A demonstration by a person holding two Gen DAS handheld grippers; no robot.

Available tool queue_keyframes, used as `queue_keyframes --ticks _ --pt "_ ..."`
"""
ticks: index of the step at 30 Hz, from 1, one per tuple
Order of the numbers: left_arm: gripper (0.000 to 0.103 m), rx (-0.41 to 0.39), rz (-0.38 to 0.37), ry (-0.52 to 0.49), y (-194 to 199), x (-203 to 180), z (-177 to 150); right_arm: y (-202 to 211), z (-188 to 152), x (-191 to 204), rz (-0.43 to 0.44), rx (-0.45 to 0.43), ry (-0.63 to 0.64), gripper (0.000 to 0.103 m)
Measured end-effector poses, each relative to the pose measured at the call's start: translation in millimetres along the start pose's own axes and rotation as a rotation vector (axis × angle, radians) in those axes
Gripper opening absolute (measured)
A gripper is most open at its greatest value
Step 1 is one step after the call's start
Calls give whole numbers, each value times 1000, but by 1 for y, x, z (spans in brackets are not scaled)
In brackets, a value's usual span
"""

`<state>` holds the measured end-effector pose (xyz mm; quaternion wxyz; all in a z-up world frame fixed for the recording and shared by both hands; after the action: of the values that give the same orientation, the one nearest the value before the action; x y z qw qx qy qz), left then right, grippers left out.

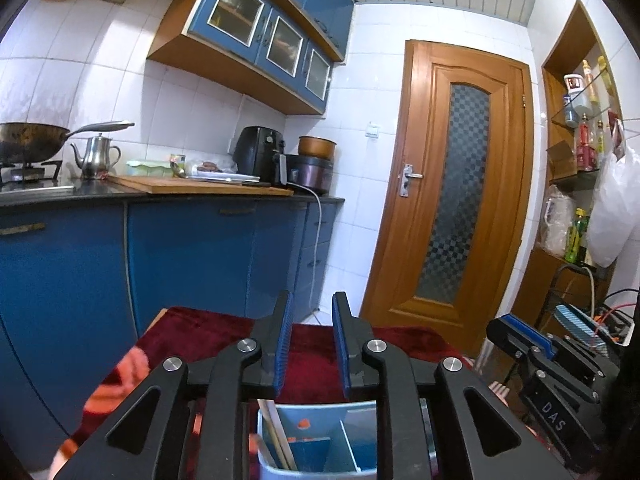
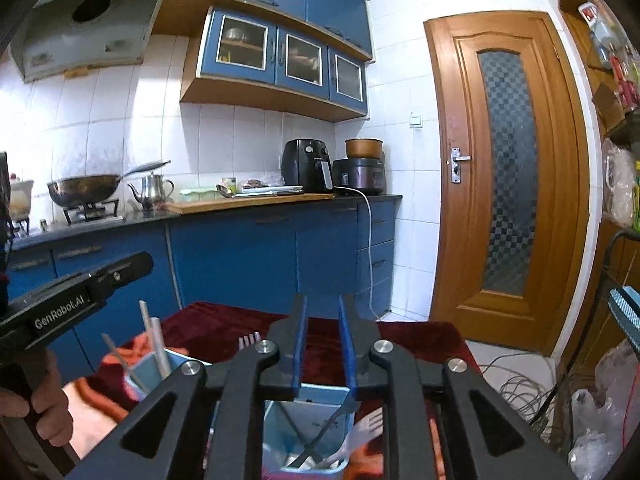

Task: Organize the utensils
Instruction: 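Open both tools to drop the chopstick and plastic fork into the holder, then lower the left tool to a bamboo chopstick while the right tool reaches a silver knife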

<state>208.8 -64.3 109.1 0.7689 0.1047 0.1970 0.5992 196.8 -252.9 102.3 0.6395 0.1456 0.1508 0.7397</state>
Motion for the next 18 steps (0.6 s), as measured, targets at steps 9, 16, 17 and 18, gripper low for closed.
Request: queue_keyframes --ticks 9,16,17,18 --pt "20 70 18 -40 39 -1 -4 44 -10 7 60 20 -47 31" --pt "20 109 43 -75 76 2 -15 69 -31 17 121 60 -82 32" --pt "20 117 48 -79 81 2 -17 73 -34 18 124 66 -88 33" --pt "20 124 51 -80 86 3 -19 75 -37 19 125 72 -92 34"
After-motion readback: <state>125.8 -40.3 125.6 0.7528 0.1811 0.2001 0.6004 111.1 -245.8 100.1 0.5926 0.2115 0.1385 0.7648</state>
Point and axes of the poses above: each gripper's, at about its wrist camera, not at the fingertips, and y roughly against the way its jaws point, x to its left, z to its top, the point moved 4 cm from there along -y, roughly the way its jaws point, and after that the axes turned 12 degrees about x, right-handed, at the moved point
